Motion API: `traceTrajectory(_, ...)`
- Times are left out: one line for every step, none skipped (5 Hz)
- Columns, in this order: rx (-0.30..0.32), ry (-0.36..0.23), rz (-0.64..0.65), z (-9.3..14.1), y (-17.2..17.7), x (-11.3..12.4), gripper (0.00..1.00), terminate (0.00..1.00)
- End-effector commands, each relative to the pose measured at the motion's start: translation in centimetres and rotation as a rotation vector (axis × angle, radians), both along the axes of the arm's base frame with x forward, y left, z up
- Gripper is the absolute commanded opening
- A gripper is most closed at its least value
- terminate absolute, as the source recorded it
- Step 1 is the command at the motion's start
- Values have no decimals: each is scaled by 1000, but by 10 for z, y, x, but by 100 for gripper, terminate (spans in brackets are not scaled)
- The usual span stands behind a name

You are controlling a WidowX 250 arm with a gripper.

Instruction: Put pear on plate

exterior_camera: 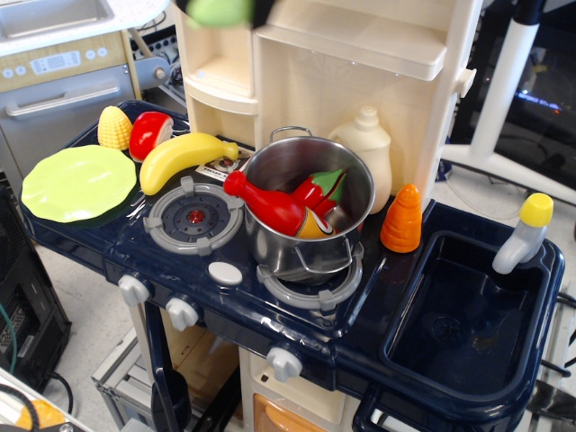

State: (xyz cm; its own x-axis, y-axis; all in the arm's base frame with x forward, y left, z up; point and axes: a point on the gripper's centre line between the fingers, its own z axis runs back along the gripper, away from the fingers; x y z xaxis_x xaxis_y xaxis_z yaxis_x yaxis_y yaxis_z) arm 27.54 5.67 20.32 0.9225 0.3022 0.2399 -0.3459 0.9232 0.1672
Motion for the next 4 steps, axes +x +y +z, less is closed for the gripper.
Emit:
traceTrajectory(-66,-52,-9,-54,79,-3,0,0)
traceTrajectory(-107,-46,16,-98,120,-15,0,0)
traceTrajectory(-142,-38,-2,-126,144,-20,0,0)
traceTrajectory(-164,-38,1,-138,147,-19,0,0)
